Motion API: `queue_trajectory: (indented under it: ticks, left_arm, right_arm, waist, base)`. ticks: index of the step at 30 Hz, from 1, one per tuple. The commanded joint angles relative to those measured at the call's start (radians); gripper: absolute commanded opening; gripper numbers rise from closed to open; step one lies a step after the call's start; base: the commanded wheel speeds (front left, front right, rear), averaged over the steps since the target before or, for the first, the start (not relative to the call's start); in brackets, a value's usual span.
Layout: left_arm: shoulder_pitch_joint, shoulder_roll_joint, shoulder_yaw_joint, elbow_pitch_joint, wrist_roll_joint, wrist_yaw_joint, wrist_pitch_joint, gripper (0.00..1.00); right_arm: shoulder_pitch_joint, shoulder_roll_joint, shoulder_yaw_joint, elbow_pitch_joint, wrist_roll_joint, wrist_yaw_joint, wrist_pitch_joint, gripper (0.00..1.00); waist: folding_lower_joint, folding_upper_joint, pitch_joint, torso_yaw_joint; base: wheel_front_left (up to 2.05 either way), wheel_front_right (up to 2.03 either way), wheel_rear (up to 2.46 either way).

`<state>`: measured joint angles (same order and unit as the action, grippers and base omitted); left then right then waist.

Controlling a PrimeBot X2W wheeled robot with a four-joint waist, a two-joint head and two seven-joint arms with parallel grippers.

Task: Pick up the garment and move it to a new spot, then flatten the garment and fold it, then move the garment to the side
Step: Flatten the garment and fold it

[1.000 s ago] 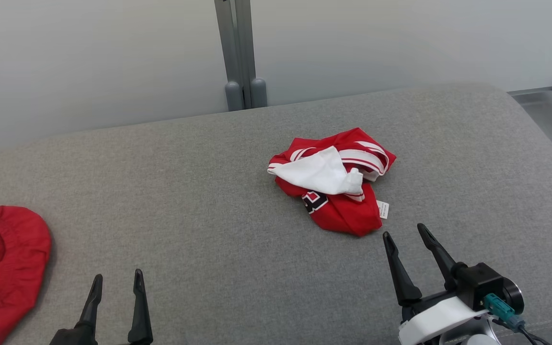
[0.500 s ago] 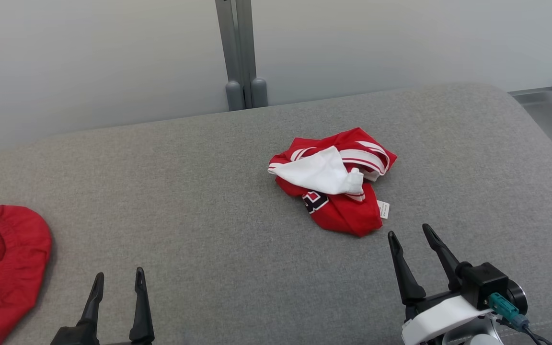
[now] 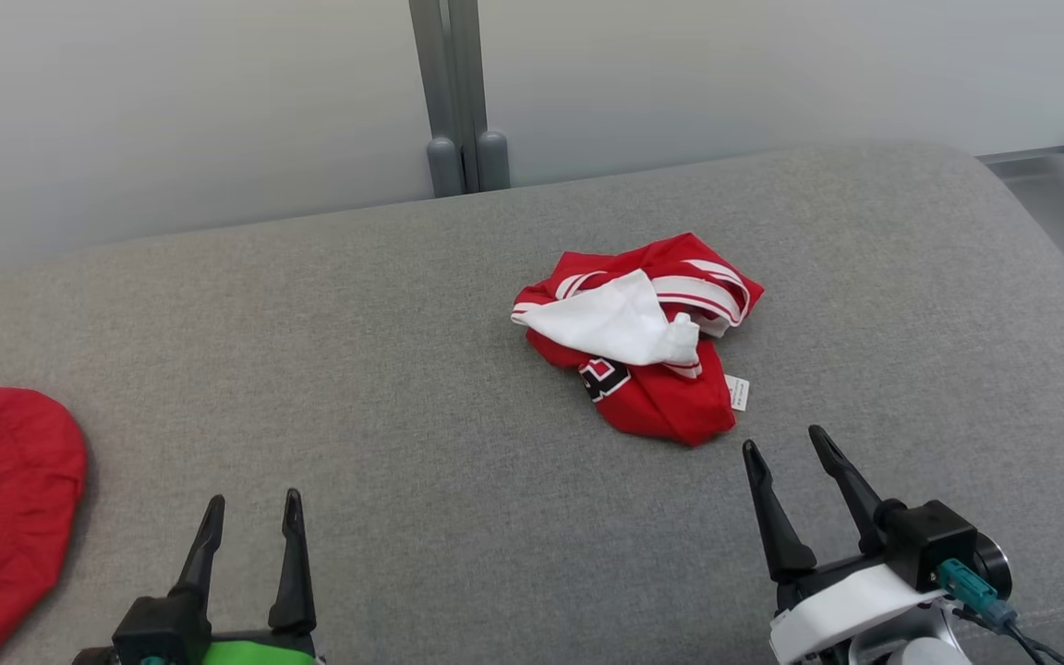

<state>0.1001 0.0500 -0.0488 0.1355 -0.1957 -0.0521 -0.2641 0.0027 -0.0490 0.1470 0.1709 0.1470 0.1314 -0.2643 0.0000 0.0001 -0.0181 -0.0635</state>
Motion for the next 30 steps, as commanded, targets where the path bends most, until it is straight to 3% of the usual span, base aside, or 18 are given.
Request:
queue_trajectory:
  ticks: [1, 10, 14, 21, 30]
  left_arm:
    - [-0.026, 0.001, -0.005, 0.007, -0.003, -0.009, 0.000, 1.00]
    - [-0.191, 0.002, -0.079, 0.108, -0.016, -0.055, 0.000, 1.00]
    - [-0.312, 0.002, -0.121, 0.181, -0.102, -0.071, 0.000, 1.00]
    - [-0.586, 0.026, -0.277, 0.326, -0.169, -0.079, 0.046, 1.00]
    - [-0.826, 0.069, -0.412, 0.447, -0.418, -0.079, 0.184, 1.00]
  right_arm:
    - [-0.013, -0.003, -0.001, -0.006, -0.005, -0.001, 0.000, 1.00]
    - [-0.057, -0.003, 0.010, -0.026, -0.019, -0.001, 0.000, 1.00]
    - [-0.097, -0.002, 0.019, -0.042, -0.027, -0.001, 0.000, 1.00]
    - [-0.172, -0.002, 0.004, -0.072, -0.040, -0.001, 0.000, 1.00]
    - [-0.232, -0.002, -0.015, -0.094, -0.016, -0.001, 0.000, 1.00]
  waist:
    - [0.0000, -0.0001, 0.012, -0.001]
    - [0.0000, -0.0001, 0.112, -0.016]
    - [0.0000, -0.0001, 0.194, -0.030]
    - [0.0000, -0.0001, 0.336, -0.053]
    - [0.0000, -0.0001, 0.433, -0.112]
  base:
    - [0.00, 0.00, 0.00]
    - [0.00, 0.00, 0.00]
    - [0.00, 0.00, 0.00]
    - [0.00, 0.00, 0.00]
    - [0.00, 0.00, 0.00]
